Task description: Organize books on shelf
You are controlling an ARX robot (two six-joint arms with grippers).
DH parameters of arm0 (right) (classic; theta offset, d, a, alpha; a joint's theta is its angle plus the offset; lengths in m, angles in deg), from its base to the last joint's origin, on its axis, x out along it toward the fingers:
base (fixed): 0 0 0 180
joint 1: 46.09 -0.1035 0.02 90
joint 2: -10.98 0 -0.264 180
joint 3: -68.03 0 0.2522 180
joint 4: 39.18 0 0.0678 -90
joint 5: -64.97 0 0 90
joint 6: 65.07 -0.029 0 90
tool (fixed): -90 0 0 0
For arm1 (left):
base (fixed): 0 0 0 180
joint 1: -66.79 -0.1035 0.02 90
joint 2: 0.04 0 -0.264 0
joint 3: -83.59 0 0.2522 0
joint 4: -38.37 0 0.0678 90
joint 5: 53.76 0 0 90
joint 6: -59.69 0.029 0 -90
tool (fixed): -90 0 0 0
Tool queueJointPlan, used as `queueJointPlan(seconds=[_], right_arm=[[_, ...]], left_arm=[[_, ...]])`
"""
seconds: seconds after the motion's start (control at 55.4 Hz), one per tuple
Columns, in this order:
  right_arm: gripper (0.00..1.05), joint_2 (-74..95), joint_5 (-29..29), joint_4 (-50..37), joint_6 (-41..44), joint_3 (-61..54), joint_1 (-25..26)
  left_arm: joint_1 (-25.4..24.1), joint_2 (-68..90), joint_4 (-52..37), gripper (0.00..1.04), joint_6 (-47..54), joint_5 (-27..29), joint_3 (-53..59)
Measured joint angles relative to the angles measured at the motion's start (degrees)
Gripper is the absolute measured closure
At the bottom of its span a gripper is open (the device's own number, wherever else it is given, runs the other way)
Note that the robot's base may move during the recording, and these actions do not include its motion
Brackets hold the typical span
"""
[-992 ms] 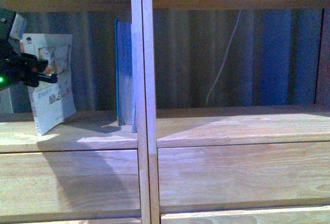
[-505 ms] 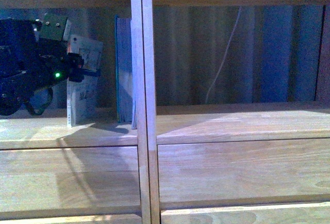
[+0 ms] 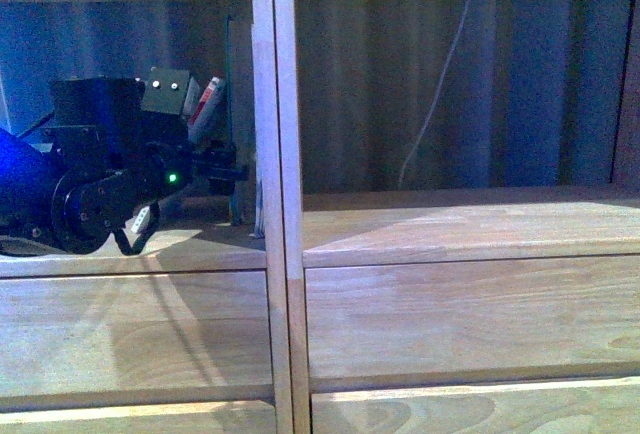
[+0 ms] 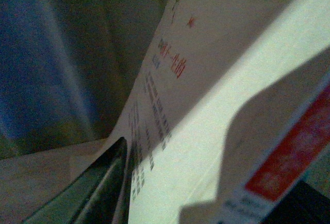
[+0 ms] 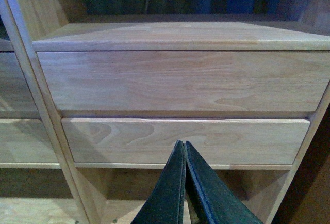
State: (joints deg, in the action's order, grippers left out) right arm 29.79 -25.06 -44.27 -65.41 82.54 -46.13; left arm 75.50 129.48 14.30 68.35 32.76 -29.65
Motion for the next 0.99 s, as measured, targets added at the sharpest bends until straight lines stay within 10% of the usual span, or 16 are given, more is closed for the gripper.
queueJointPlan(seconds=[0.162, 0.794, 0.992], right_arm=[[1.02, -2.99, 0.0, 2.99, 0.0, 0.0, 0.0], [1.02, -18.45, 0.0, 18.75, 0.02, 0.0, 0.0], [0.71, -18.47, 0.0, 18.75, 0.11, 0.0, 0.0]], left_arm=[[-0.28, -1.14, -0.72, 0.06, -1.53, 1.2, 3.72], [2.49, -49.7, -10.67, 0.07, -7.28, 14.91, 52.24], [6.45, -73.83, -5.07, 0.07, -6.19, 19.26, 73.11]])
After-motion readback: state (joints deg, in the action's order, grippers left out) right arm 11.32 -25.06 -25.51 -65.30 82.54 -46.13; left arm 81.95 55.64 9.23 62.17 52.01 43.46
